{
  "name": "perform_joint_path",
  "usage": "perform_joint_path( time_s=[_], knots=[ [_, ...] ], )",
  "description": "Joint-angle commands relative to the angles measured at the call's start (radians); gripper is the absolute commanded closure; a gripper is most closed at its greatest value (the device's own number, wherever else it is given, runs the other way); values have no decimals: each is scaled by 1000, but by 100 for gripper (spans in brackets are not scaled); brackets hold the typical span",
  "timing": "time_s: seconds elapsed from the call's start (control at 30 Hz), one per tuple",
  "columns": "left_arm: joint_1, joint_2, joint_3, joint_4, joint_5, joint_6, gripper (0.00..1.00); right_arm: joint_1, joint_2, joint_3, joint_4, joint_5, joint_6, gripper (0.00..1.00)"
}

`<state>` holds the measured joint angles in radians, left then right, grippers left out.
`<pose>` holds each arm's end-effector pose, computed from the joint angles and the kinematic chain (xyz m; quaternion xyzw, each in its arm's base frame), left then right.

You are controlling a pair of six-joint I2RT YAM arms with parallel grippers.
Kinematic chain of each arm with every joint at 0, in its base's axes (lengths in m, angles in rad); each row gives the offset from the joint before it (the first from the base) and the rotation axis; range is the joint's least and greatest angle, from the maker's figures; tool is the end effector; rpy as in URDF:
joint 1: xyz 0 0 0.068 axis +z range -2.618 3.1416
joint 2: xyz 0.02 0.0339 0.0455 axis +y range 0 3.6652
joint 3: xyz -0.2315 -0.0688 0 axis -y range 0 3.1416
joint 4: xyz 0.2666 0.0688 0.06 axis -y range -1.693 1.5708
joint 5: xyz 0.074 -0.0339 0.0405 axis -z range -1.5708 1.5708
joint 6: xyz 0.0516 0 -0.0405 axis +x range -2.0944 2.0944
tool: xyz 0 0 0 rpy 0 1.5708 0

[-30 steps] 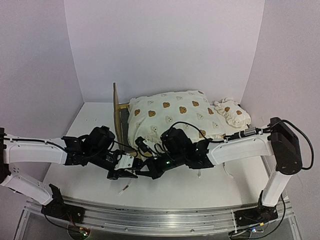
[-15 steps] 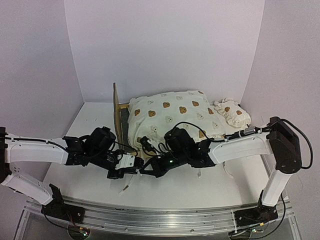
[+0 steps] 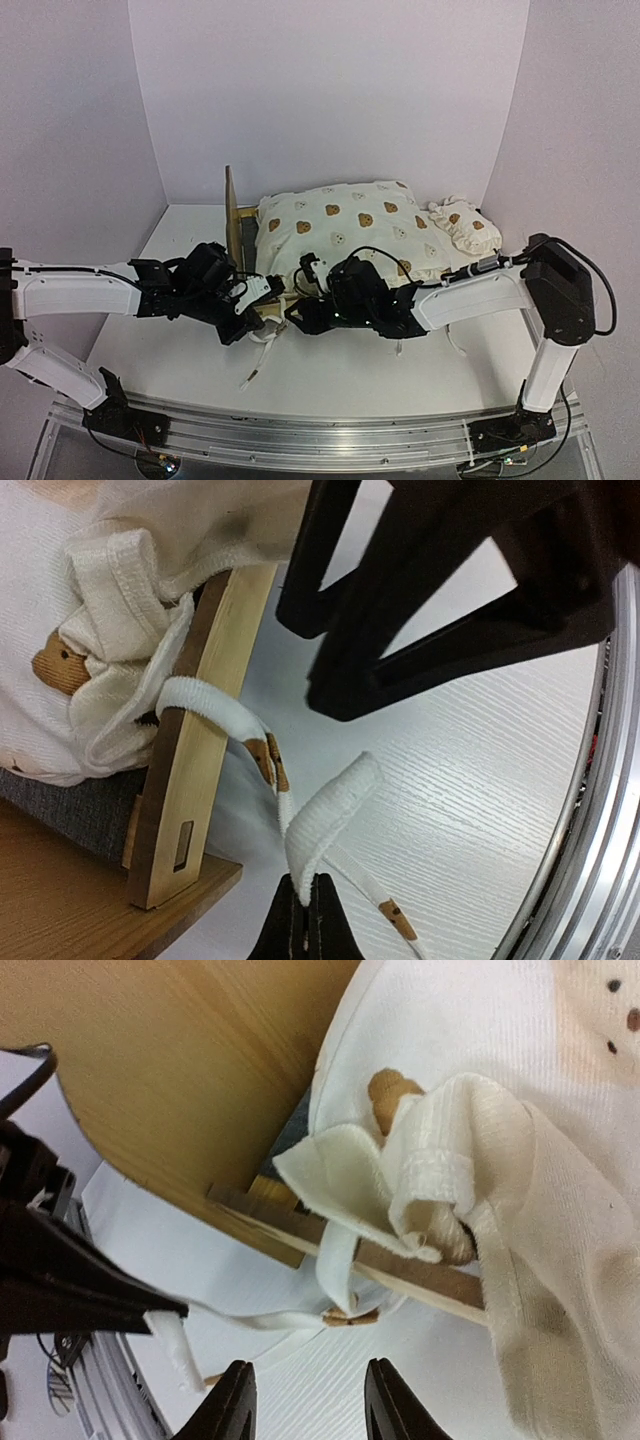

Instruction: Set up the pet bed

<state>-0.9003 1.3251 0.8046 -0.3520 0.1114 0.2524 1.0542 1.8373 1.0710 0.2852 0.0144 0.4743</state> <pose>0.1853 -0.2428 0.1616 0.5273 0.7763 -0.1583 0.3071 0.2111 0.3700 0.1371 -0.2409 0.8206 0.3542 0.3784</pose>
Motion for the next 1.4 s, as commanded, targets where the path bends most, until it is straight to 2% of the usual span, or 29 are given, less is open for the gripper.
perform_joint_path(
  time_s=[0.0, 0.2, 0.4, 0.57, 0.63, 0.77, 0.83, 1.13, 1.27, 1.37],
  knots=[
    [1, 4, -4, 0, -69, -108, 100, 31, 82, 31, 161, 165, 31, 61],
    [1, 15, -26, 55, -81, -176, 100, 38, 146, 54, 190, 237, 100, 61],
    [1, 21, -36, 68, -60, -243, 100, 38, 200, 87, 236, 244, 155, 62],
    [2, 24, -37, 70, -99, -313, 100, 38, 243, 111, 246, 260, 196, 64],
    [1, 25, -40, 71, -103, -331, 100, 38, 260, 120, 246, 276, 207, 69],
    [1, 31, -32, 48, -138, -394, 100, 35, 271, 131, 248, 294, 207, 94],
    [1, 36, -26, 28, -128, -444, 100, 30, 264, 134, 249, 265, 188, 100],
    [63, 100, -24, -39, -140, -590, 100, 5, 167, 70, 248, 56, 97, 100],
    [97, 131, -26, -32, -133, -603, 100, 3, 154, 61, 243, -29, 85, 100],
    [100, 129, -32, -7, -131, -590, 100, 4, 184, 84, 228, -29, 98, 99]
  ],
)
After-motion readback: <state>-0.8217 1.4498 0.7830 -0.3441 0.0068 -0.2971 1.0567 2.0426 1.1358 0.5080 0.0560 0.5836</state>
